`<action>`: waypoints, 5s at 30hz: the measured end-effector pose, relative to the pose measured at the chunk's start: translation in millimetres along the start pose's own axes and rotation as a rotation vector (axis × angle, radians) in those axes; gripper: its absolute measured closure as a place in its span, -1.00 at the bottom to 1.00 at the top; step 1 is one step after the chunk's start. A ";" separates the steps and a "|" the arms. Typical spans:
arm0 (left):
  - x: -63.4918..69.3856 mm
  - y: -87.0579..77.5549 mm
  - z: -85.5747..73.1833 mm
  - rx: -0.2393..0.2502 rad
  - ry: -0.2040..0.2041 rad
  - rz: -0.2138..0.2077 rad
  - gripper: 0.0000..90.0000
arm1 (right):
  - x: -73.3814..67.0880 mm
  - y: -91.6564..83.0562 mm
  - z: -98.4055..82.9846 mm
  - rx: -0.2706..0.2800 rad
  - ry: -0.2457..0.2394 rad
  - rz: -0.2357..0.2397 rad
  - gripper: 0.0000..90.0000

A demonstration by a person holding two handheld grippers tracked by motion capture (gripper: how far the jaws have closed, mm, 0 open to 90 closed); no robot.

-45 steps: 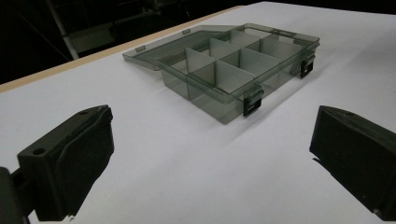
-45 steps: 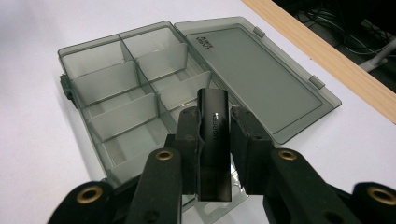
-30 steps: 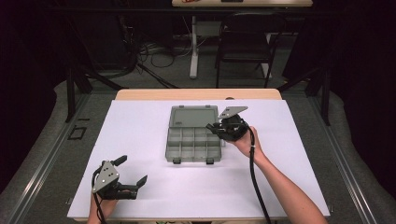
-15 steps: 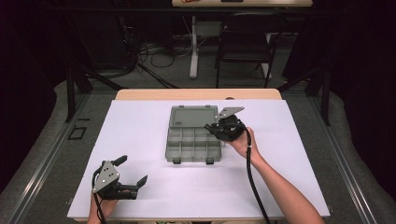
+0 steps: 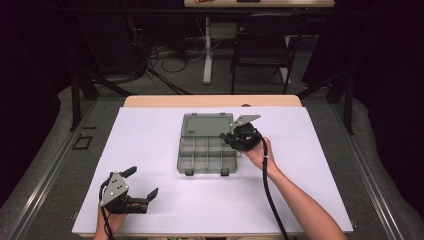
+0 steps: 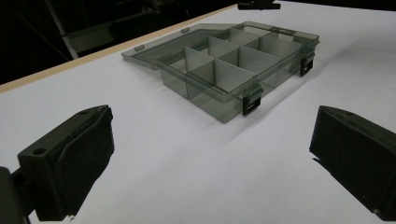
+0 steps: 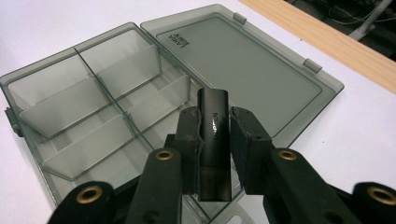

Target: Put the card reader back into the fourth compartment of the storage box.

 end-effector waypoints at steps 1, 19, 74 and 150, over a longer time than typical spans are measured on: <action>0.0 -0.1 0.0 0.000 0.000 0.001 -1.00 | 0.2 0.4 -0.6 -0.005 0.004 -0.003 0.64; -0.1 -0.1 0.0 0.000 0.001 0.001 -1.00 | 3.4 12.1 -8.2 -0.033 0.066 -0.030 0.64; 0.9 0.2 -0.4 -0.004 0.001 0.002 -1.00 | -3.3 -26.4 -16.4 -0.008 0.100 0.069 -0.93; -1.9 -1.1 -2.6 -0.004 -0.008 0.012 -1.00 | -6.3 -154.7 -153.9 0.177 0.037 -0.074 -1.00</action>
Point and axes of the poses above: each handheld gripper's, and its own axes: y roughly forward along the jaws, z roughly out of its top, x roughly to its right, the point moved 5 cm from there along y, roughly forward along the jaws, and after that the axes turned 5 degrees about y, right-handed, at the moved point
